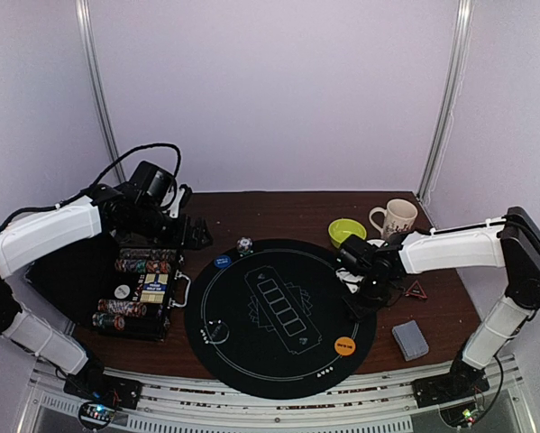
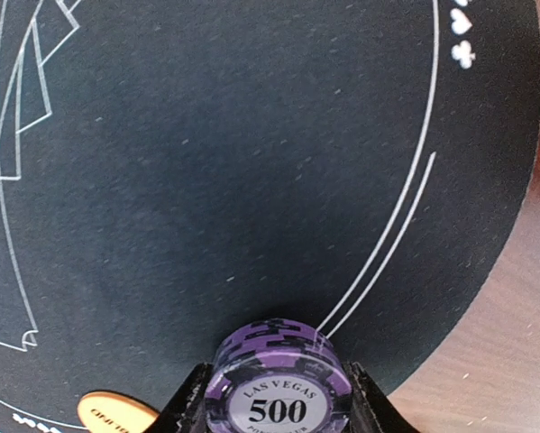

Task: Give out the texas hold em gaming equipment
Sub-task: Place the poker chips pile in the big blind area, then pick up the face-down deck piles from the corner of the board.

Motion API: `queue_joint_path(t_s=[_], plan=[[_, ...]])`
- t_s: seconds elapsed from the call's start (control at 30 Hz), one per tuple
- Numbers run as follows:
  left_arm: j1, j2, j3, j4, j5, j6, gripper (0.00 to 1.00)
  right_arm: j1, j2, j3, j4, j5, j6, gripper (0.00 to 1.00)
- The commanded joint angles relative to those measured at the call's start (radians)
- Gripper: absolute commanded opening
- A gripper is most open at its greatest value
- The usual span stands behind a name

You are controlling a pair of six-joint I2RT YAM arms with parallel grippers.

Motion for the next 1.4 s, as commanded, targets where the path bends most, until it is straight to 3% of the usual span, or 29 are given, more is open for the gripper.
queue_joint_path(t_s=[0.0, 0.47, 0.57, 0.67, 0.73, 0.77, 1.1, 1.37], plan=[[0.004, -0.006, 0.032, 0.015, -0.006, 0.026, 0.98, 0.013, -0.05, -0.01, -0.045, 0.008, 0.08, 0.02], [0.005, -0.004, 0.058, 0.008, -0.019, 0.052, 0.98, 0.063, -0.035, -0.057, 0.004, -0.017, 0.18, 0.11], [0.005, -0.009, 0.059, 0.007, -0.025, 0.059, 0.98, 0.07, -0.035, -0.057, -0.007, 0.005, 0.188, 0.3], [0.005, -0.007, 0.063, 0.007, -0.03, 0.072, 0.98, 0.07, -0.028, -0.022, -0.054, 0.032, 0.189, 0.62], [0.003, -0.002, 0.069, 0.007, -0.029, 0.08, 0.98, 0.07, -0.05, 0.017, -0.097, 0.049, 0.183, 0.92], [0.005, 0.0, 0.072, 0.007, -0.03, 0.084, 0.98, 0.069, -0.066, 0.043, -0.116, 0.067, 0.179, 0.99], [0.004, 0.011, 0.079, 0.062, -0.044, 0.151, 0.98, 0.032, -0.125, 0.377, -0.311, 0.221, -0.059, 1.0], [0.006, 0.035, 0.056, 0.144, -0.049, 0.227, 0.98, -0.117, -0.235, 0.252, -0.535, -0.03, 0.166, 1.0]])
